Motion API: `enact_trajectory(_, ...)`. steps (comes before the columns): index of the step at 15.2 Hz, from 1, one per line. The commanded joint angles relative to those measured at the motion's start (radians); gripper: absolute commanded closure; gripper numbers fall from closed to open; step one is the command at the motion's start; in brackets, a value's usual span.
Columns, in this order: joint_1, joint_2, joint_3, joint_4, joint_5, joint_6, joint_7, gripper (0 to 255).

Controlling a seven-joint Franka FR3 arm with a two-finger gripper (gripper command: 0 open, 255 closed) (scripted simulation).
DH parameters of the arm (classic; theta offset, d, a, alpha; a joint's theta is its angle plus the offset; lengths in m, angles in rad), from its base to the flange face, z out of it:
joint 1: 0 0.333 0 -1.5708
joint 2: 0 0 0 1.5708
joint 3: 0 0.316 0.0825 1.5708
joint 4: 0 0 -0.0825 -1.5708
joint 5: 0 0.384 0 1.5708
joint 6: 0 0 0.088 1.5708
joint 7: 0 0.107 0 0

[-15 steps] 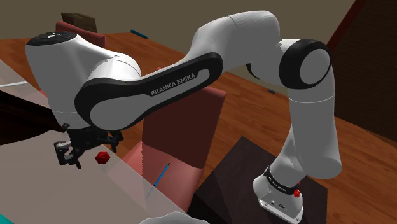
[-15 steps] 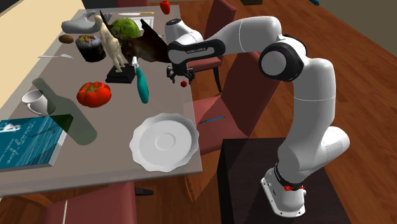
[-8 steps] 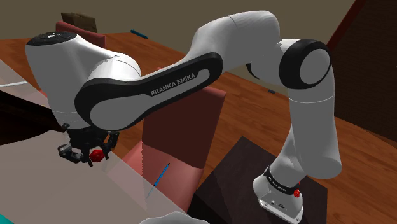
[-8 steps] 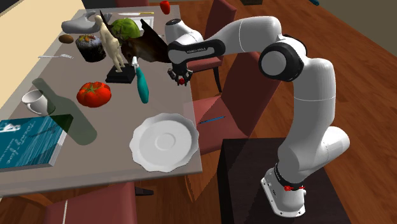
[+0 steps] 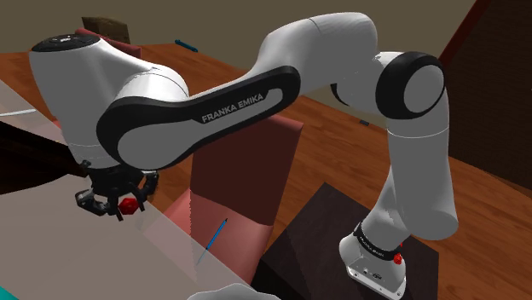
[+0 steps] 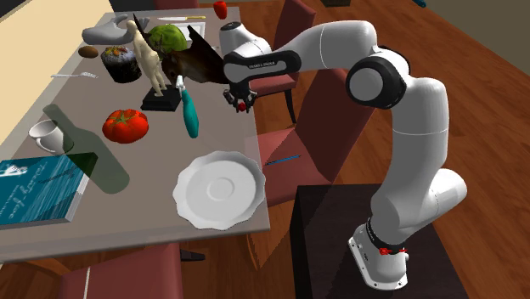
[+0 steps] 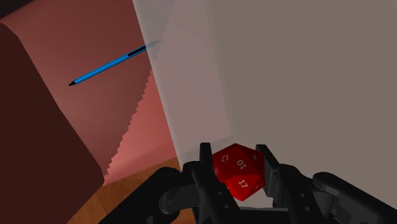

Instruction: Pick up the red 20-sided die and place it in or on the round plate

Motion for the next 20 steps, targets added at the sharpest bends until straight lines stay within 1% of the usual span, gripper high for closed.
enact_trajectory(1, -0.001, -0.01, 0.003, 0.014, 0.006, -0.023, -0.005, 255)
enact_trajectory(15, 0.014, -0.038, 0.017, 0.162, 0.029, -0.191, -0.029, 255)
enact_trajectory(20, 0.005, -0.176, 0.062, -0.046, 0.083, -0.117, 0.042, 255)
